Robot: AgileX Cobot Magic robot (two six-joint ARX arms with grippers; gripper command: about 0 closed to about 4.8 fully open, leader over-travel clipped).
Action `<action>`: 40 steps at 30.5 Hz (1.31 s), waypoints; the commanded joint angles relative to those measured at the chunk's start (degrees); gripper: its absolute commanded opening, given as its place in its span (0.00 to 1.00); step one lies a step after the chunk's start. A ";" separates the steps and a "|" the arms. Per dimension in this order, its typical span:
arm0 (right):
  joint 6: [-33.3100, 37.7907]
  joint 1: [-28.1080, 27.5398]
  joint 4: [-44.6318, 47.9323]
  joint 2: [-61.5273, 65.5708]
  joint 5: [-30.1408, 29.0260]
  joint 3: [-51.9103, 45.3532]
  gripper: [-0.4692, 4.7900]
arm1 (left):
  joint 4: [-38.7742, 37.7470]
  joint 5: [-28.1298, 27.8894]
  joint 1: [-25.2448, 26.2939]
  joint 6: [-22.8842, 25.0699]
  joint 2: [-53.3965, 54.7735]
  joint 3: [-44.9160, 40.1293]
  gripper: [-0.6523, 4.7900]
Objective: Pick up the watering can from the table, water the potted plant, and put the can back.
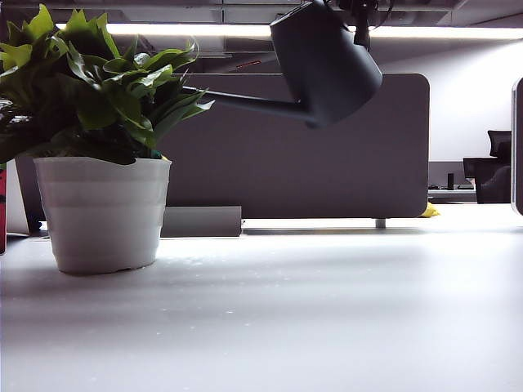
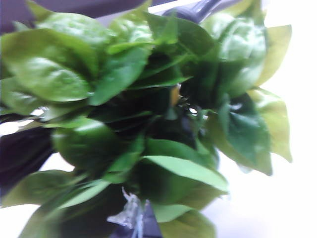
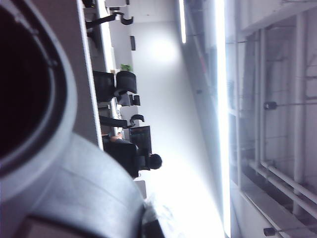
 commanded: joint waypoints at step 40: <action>-6.38 2.45 3.67 2.49 -3.04 10.05 0.09 | -0.48 0.09 -2.05 0.15 1.60 0.26 0.11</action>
